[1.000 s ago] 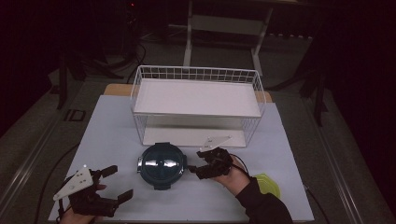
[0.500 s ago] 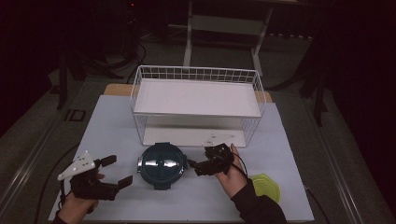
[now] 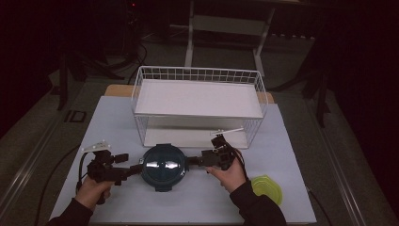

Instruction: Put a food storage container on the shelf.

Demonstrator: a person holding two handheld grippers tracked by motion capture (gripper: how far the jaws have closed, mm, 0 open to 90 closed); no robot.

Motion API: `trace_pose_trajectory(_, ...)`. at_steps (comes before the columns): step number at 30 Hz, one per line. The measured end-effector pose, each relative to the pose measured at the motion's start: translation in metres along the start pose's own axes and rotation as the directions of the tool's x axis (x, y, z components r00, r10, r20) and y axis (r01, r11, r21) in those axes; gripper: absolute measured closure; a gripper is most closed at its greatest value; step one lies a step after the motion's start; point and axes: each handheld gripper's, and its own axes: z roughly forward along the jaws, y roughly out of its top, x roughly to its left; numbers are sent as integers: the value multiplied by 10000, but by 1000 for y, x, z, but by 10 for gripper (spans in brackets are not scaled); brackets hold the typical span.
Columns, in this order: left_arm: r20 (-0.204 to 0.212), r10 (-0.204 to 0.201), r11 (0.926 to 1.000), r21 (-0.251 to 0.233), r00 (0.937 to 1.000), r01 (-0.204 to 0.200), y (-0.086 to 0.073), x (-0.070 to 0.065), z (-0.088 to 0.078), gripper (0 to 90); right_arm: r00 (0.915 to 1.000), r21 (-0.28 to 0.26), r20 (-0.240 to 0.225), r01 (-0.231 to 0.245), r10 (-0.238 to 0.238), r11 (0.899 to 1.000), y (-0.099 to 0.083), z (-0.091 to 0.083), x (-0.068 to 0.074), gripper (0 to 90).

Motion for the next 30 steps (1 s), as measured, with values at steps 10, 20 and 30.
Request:
trace_pose_trajectory(10,-100,-2324,9672,1029,9726,2322,-5,22,15,188,9871,698,-528,-1472,1510,9866,-3,21,-16,314)
trace_pose_trajectory(20,262,-3617,9219,1586,9319,3534,-9,33,20,370,9642,1083,-1094,-2299,2415,9672,-9,37,-25,422)
trace_pose_trajectory(30,1305,-4387,8898,2013,8891,4095,-13,39,26,491,9560,1347,-1361,-2419,2597,9609,-11,44,-22,481)
